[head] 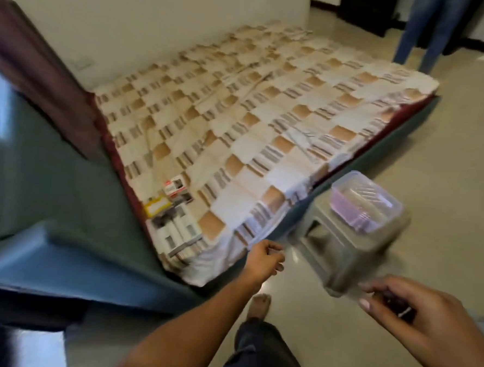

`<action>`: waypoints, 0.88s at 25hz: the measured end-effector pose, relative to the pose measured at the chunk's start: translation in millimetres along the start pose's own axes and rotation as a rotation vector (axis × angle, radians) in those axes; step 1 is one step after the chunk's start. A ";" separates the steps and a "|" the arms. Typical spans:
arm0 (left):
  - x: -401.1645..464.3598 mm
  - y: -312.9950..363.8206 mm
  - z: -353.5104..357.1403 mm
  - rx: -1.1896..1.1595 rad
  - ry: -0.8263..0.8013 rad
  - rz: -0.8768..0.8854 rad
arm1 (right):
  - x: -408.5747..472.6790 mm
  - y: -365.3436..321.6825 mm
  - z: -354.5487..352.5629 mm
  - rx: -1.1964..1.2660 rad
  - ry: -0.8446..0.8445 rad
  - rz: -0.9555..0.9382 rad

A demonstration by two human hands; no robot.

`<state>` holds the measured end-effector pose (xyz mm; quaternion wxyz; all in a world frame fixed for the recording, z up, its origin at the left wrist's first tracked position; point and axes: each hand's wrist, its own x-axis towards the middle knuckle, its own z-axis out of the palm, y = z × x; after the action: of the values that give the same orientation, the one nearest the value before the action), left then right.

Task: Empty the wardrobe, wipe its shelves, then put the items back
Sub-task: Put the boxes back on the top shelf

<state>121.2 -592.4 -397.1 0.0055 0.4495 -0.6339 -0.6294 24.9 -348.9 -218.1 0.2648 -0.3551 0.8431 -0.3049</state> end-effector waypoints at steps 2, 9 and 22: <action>26.2 -21.0 -52.6 -0.126 0.155 -0.158 | 43.7 -30.5 17.3 0.003 -0.102 -0.033; 148.5 -116.0 -214.5 -0.573 0.529 -0.664 | 227.2 -105.4 101.5 -0.090 -0.347 -0.129; 315.7 -196.4 -234.8 -1.238 0.638 -0.927 | 353.5 -89.6 205.9 0.011 -0.574 0.105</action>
<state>178.1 -922.0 -682.5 0.1711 0.7371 0.1077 -0.6448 -14.2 -735.1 -375.1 0.5097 -0.3815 0.7493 -0.1824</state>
